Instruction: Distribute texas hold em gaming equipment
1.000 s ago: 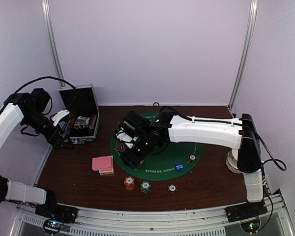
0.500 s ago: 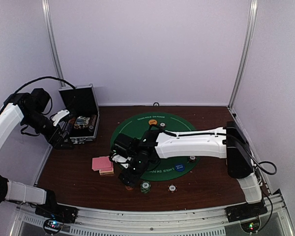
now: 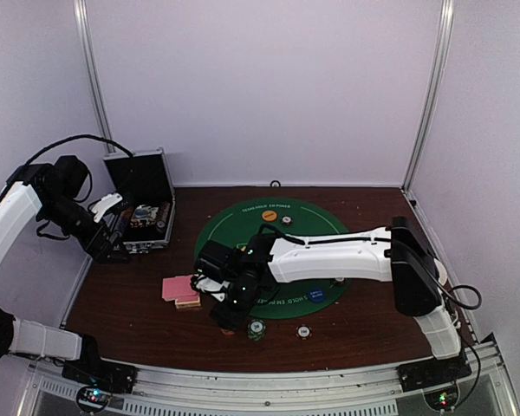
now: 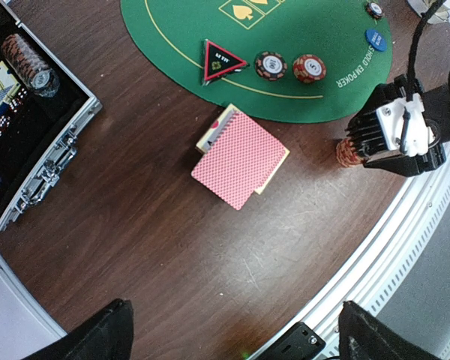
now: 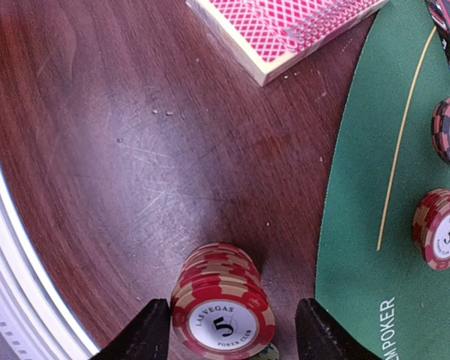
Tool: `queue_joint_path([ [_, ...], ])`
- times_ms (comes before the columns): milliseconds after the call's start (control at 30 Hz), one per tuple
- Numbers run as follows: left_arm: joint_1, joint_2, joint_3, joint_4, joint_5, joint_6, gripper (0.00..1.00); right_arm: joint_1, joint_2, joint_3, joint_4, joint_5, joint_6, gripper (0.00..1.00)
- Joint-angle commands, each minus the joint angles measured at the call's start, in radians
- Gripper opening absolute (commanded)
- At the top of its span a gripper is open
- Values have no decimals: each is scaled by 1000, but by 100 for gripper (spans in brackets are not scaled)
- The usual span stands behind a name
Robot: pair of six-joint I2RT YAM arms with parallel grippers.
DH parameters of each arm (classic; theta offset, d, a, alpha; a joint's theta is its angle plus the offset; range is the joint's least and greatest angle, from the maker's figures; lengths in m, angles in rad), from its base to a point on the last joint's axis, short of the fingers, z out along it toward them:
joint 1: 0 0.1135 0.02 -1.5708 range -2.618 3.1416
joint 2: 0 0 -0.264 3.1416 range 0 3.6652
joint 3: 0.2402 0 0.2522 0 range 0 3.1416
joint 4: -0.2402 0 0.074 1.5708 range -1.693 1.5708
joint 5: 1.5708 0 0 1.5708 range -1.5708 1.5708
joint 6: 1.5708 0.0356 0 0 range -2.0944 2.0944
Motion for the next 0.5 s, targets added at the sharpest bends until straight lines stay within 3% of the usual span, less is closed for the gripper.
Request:
queue_joint_path([
  [0, -5, -4, 21, -1, 7, 12, 98, 9, 13, 25, 6, -8, -1, 60],
  [467, -5, -7, 21, -1, 4, 11, 98, 20, 24, 26, 7, 5, -1, 55],
])
